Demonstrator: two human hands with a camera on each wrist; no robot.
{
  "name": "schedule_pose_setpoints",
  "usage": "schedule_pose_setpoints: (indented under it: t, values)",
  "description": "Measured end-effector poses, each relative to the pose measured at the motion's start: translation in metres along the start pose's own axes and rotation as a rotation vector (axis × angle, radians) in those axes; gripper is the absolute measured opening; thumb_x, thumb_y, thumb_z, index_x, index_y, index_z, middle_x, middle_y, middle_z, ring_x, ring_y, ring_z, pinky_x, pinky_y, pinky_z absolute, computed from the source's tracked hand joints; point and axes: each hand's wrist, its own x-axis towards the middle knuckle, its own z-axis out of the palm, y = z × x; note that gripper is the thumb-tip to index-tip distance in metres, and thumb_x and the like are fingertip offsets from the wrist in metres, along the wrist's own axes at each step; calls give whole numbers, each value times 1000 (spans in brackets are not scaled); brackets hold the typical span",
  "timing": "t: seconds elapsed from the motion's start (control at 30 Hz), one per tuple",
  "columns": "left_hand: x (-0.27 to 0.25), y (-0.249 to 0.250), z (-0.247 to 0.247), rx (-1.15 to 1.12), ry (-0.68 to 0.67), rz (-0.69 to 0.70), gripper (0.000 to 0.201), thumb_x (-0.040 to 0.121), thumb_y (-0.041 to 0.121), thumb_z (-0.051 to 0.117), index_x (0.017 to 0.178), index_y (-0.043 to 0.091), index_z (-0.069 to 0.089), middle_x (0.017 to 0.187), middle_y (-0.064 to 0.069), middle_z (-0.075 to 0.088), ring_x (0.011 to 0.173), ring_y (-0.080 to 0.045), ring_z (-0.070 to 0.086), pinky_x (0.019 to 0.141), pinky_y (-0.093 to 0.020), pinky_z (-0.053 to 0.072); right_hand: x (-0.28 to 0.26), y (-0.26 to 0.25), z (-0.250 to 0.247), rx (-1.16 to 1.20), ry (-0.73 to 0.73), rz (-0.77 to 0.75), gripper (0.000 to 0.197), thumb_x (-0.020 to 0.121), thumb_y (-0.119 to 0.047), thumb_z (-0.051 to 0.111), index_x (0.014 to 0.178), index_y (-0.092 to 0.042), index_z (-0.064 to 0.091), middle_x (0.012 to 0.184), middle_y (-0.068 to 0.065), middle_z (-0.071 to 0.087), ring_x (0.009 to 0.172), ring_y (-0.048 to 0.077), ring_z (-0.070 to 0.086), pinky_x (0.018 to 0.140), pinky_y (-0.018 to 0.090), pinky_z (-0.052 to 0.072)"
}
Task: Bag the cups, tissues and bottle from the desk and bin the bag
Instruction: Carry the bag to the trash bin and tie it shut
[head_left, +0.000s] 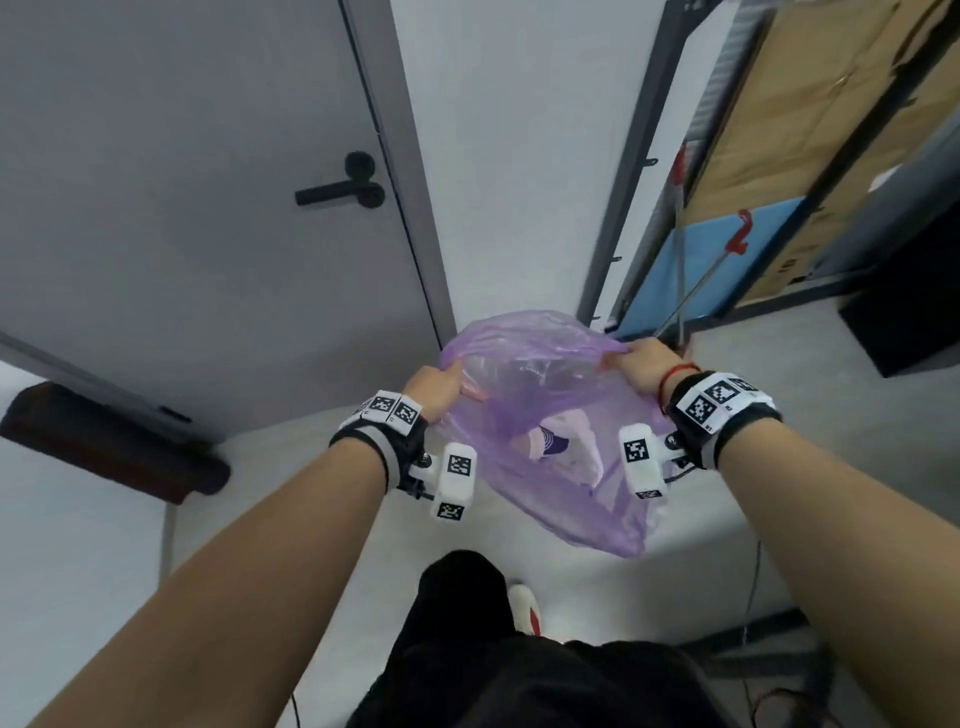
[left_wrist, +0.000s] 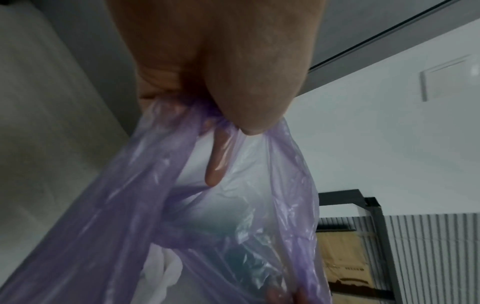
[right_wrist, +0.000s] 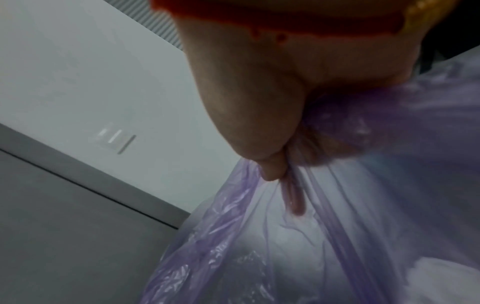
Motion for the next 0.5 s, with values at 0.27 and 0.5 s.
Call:
schedule_pose_setpoints:
  t: [0.27,0.5]
  values:
    - [159,35,19,-305,-263,-219,31,97,8,43,111,13,70,117,-1,60,81,-18,54,69,-34,57,130,8,0,70,-65,116,31,94,-11,46,100,-9,76,109,5,61,77,21,54,64,28,44]
    - [300,44,51,-230,-275,-325,47,86,29,63,127,6,57,132,-19,60,110,-33,63,90,-46,56,261,19,16,332,6,283,31,90,-7,46,70,-18,68,76,3,56,75,24,53,63,36,57]
